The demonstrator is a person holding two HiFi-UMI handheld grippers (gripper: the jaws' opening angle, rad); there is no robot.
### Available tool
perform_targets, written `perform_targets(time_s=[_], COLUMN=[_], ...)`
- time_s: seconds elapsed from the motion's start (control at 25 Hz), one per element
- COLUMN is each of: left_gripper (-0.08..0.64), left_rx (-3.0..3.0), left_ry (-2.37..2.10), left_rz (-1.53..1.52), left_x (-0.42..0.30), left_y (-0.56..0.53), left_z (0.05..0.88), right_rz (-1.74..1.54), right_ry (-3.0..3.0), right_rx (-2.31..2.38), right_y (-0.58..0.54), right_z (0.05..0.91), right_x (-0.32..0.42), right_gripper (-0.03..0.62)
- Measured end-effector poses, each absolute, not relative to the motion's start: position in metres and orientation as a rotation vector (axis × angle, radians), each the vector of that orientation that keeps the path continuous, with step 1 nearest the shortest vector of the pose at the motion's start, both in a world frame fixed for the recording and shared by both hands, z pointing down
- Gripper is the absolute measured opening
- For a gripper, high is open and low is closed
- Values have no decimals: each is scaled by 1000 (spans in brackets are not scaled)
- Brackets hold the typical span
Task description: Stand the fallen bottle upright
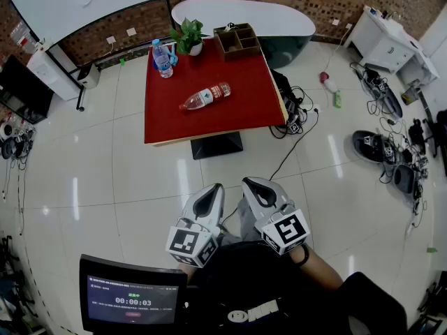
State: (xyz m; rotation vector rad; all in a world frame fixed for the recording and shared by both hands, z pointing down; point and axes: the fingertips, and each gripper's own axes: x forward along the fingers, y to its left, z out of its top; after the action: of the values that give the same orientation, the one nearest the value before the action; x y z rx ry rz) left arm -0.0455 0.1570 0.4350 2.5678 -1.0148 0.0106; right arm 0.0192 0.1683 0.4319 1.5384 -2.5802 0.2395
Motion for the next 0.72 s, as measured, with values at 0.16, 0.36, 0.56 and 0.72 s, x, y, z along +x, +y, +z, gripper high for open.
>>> perform_targets(time_s=[0.16,0.36,0.56,0.72], left_gripper=[8,8,8,8], left_rx=[2574,2573,2540,2542], left_ry=[-1028,-1078,-1186,-1268], left_rz=[16,55,85,66], left_x=[-43,-31,-14,-1], left_y=[127,73,-20,-87], left_z=[440,452,453,433], right_rz=[215,215,218,168], right_ry=[-2586,-2599,-2645,-2661], right_rx=[1547,1530,1382,1206], right_y=[135,68,-25,-92], right_z=[435,450,460,455], right_x=[23,44,64,72], right_gripper=[5,5,5,6])
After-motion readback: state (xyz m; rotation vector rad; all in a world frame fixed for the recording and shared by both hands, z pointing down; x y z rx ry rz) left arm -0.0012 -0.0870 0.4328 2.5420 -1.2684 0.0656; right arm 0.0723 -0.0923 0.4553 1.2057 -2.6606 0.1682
